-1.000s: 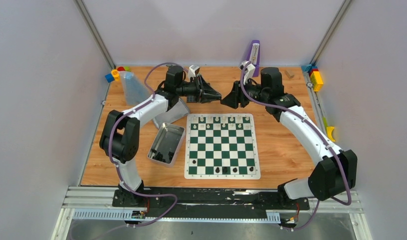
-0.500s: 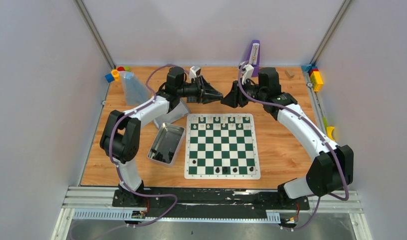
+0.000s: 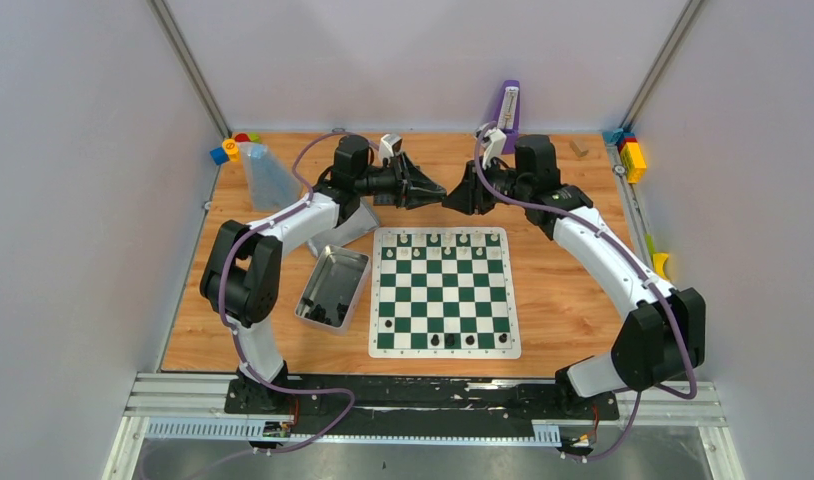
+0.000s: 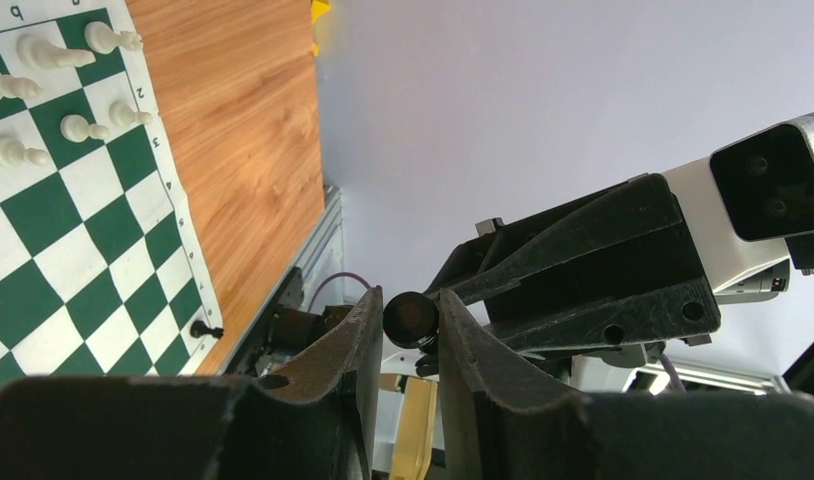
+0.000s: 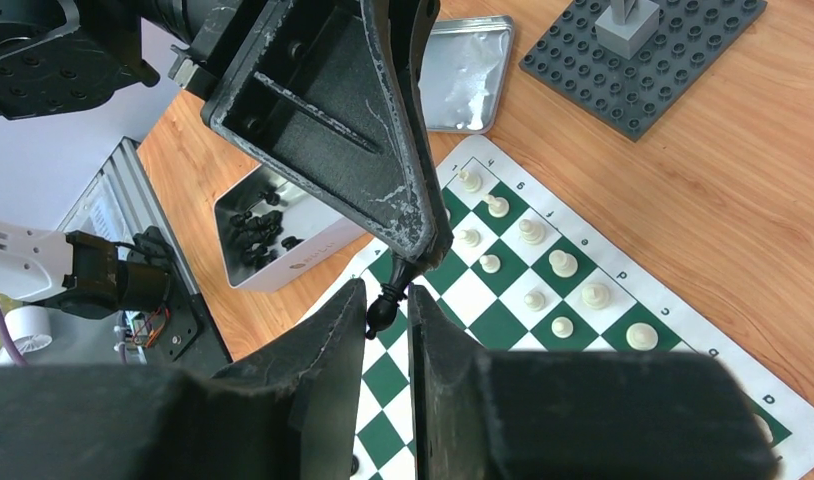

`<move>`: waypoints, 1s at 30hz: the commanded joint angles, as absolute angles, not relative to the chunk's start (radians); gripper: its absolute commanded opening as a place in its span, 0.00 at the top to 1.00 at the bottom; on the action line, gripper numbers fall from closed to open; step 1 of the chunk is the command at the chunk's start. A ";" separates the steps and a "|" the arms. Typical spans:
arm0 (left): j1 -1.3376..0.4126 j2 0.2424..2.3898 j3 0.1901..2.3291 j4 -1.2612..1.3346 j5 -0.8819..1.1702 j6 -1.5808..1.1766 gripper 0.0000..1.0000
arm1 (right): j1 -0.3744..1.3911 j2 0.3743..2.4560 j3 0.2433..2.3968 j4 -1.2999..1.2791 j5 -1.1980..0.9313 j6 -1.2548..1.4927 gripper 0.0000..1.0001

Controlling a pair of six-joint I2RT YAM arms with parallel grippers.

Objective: Set up the chess pieces on the board
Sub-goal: Place the chess piece on the chessboard.

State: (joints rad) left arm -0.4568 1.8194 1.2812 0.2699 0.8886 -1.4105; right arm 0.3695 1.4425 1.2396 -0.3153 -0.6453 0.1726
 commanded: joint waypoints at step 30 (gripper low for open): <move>-0.358 1.727 1.518 -0.283 0.792 -0.754 0.24 | 0.422 1.318 1.252 -0.585 -0.685 -0.300 1.00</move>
State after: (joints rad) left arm -0.4301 1.8004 1.4208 -0.0925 0.8459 -1.0031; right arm 0.3820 1.3636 1.2488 -0.4389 -0.6445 -0.0978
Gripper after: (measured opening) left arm 0.752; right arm 0.141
